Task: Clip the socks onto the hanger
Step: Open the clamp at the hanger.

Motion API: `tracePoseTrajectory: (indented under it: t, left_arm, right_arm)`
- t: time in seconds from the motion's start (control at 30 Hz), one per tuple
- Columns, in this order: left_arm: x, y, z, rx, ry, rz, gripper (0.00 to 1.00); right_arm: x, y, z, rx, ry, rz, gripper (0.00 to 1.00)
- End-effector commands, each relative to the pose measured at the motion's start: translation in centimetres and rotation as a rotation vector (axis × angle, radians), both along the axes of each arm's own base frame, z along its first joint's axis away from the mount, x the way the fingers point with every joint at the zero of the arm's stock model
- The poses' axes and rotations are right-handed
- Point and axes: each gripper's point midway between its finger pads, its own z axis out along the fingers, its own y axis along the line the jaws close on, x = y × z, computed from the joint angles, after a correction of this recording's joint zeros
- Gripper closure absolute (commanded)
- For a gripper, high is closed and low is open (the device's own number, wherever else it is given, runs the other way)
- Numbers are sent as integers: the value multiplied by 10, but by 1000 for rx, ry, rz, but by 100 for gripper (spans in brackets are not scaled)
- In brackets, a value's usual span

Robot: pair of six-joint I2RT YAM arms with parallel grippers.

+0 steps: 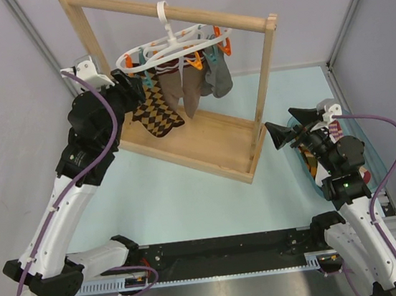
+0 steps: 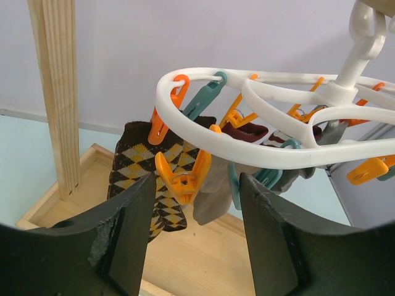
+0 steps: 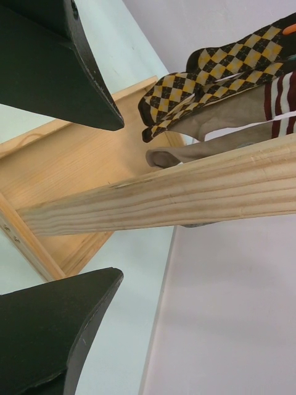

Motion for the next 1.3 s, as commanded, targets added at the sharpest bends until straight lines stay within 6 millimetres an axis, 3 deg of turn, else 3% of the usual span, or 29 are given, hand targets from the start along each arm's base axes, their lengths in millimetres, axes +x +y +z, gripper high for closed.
tracePoseTrajectory:
  t: [0.0, 0.73, 1.1, 1.23, 1.27]
  left_arm:
    - [-1, 2, 24, -17, -66, -7, 40]
    - [3, 4, 23, -8, -88, -40, 45]
    - [-3, 2, 25, -4, -108, -70, 62]
    - [-5, 2, 24, 1, -108, -72, 64]
    - [-5, 3, 22, 2, -105, -71, 70]
  right_arm:
    - [-2, -1, 7, -5, -34, -4, 0]
    - [-9, -2, 12, 10, -40, 2, 0]
    - [-16, -3, 9, 27, -17, 2, 0]
    - [-18, -4, 6, 33, 0, -2, 0]
    - [-19, -4, 6, 36, 2, -2, 0]
